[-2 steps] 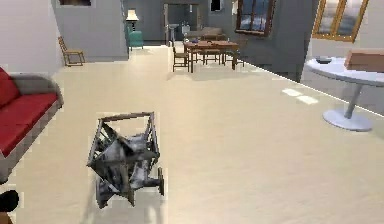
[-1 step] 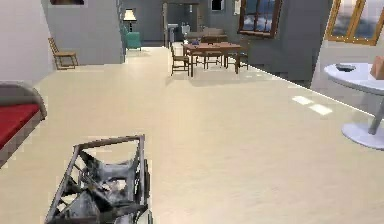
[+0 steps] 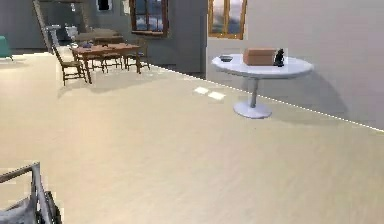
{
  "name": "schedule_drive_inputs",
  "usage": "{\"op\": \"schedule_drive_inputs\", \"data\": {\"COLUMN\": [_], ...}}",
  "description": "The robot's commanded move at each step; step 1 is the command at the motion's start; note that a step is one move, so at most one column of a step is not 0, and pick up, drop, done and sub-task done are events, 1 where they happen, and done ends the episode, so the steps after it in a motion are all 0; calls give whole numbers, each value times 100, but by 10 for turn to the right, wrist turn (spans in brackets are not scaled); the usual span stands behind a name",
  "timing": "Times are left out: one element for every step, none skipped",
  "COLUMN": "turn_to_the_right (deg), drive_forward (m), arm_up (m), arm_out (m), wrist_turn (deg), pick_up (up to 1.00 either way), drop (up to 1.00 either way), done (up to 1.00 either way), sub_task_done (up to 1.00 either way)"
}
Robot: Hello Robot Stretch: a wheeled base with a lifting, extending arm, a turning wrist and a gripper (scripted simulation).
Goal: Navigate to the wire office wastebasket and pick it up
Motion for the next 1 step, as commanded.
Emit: {"op": "schedule_drive_inputs", "data": {"turn_to_the_right": [0], "drive_forward": [70], "arm_up": [0], "arm_out": [0], "wrist_turn": [0], "pick_up": [0], "drop": [0], "done": [0], "sub_task_done": [0]}}
